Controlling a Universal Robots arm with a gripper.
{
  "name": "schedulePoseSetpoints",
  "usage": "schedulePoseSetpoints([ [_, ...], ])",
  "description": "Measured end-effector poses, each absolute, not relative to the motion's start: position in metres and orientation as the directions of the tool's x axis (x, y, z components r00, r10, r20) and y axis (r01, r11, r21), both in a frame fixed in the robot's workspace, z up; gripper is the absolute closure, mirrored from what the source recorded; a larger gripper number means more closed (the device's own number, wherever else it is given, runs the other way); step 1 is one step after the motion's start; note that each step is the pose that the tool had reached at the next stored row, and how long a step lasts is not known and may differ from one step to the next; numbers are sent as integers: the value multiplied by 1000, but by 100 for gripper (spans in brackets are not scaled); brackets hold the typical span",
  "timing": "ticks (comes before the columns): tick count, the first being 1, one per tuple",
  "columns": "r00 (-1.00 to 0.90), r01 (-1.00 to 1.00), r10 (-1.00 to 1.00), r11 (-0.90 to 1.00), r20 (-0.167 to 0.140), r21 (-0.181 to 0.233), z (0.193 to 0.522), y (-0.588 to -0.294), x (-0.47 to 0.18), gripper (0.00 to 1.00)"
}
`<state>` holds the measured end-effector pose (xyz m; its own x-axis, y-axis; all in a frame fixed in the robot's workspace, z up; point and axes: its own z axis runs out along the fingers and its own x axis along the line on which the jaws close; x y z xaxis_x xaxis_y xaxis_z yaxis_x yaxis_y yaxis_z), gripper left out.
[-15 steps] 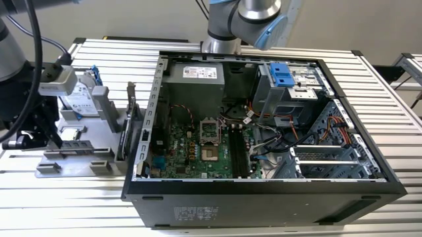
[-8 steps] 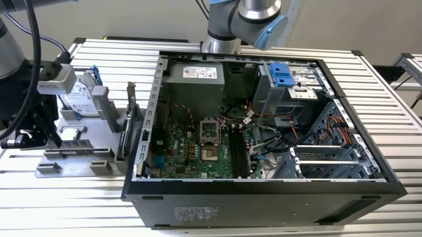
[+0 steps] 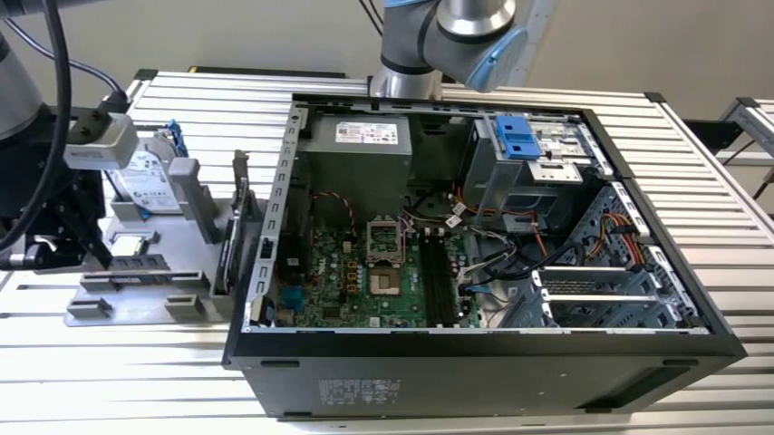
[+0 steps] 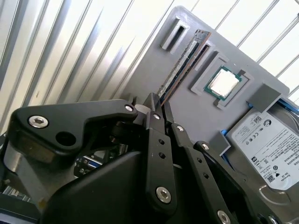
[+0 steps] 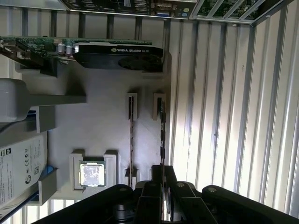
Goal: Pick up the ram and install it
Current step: 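Pick up the ram and move it above insertion slot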
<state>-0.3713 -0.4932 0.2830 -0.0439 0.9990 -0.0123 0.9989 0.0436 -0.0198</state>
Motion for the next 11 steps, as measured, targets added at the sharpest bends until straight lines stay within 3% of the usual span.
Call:
schedulePoseSetpoints([
  [11,-44,999,999,44,-12,-20,289,-493,-371,100],
])
